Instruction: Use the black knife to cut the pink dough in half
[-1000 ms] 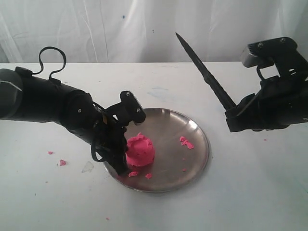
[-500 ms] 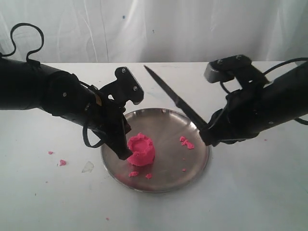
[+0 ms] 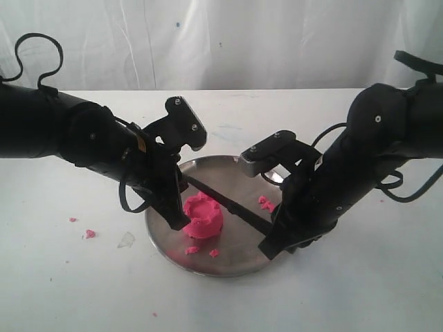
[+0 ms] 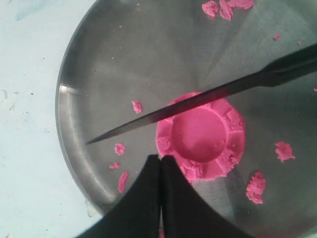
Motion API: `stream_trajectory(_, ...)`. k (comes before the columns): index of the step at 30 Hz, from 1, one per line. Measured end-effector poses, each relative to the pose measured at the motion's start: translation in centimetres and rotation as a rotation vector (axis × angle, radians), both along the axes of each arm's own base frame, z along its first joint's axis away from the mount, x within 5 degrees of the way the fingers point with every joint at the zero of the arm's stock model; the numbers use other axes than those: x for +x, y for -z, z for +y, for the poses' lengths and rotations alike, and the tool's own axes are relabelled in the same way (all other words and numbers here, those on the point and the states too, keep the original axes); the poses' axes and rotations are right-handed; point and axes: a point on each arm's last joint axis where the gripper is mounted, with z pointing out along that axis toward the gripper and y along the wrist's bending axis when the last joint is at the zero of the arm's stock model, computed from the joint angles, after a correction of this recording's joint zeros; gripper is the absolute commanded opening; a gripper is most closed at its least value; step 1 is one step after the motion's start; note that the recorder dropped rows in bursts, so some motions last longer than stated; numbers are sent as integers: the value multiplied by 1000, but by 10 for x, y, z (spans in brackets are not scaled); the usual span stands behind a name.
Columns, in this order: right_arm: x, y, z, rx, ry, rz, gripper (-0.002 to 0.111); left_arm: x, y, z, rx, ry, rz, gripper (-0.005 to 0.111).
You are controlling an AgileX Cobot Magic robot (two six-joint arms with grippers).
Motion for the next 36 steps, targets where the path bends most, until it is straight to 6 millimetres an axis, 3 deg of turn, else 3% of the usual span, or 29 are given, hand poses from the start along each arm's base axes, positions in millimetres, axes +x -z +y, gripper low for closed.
stream_trajectory(17,-7,4,5,-48,-32,30,0,2,14,-1,21,0,36,0)
stream_trajectory(36,-4,13,8,-76,-54,17,0,3,14,-2,21,0,35,0)
